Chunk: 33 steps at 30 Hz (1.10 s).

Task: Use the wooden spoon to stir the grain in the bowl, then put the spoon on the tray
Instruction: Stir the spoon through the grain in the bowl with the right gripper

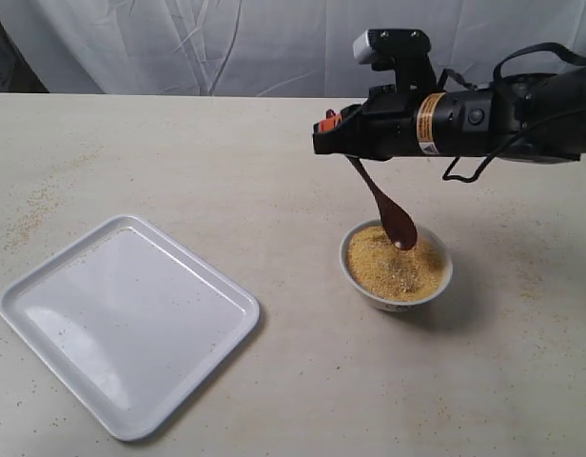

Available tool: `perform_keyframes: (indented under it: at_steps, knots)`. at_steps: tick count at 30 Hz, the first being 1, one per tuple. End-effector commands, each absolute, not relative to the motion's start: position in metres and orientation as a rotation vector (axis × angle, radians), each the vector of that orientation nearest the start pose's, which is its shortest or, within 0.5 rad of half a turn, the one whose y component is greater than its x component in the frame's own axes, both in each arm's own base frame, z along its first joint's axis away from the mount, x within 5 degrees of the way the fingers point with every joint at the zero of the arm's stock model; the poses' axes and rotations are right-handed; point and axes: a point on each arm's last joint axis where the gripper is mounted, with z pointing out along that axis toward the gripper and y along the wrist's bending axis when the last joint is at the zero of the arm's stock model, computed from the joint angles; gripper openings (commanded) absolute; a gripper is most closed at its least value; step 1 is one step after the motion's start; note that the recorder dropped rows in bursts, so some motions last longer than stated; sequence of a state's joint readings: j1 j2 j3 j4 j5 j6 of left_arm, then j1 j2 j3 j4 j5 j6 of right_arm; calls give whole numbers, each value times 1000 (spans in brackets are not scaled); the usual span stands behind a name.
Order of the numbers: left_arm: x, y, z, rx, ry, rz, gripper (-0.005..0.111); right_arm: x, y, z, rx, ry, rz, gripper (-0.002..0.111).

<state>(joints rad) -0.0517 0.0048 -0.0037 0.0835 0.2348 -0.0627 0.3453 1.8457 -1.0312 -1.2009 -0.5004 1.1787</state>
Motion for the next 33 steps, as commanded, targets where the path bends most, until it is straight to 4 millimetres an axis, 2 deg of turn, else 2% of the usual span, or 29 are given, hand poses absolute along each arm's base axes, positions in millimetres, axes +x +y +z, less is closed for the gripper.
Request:
perform_keyframes:
  at_steps: [1,8,12,15,21,23,26,29,33]
  knots:
    - [56,-1,192,43,1713,-10,0,345,176,199,-638,1999,740,7]
    - [56,-1,192,43,1713,-10,0,344,195,157,-616,2122,743,7]
    - [56,-1,192,43,1713,-10,0,349,187,138,-577,2201,620,5]
    - [56,-1,192,43,1713,-10,0,354,178,142,-516,2246,483,0]
    - [56,-1,192,45,1713,-6,0,351,177,182,-566,2120,472,-1]
    - [56,-1,192,45,1713,-6,0,350,176,189,-596,2086,450,-1]
    - [56,-1,192,45,1713,-6,0,351,175,187,-655,2065,391,-1]
    - [56,-1,192,45,1713,-6,0,354,175,168,-674,2104,365,-1]
    - [56,-1,192,45,1713,-6,0,356,181,138,-685,2152,423,-1]
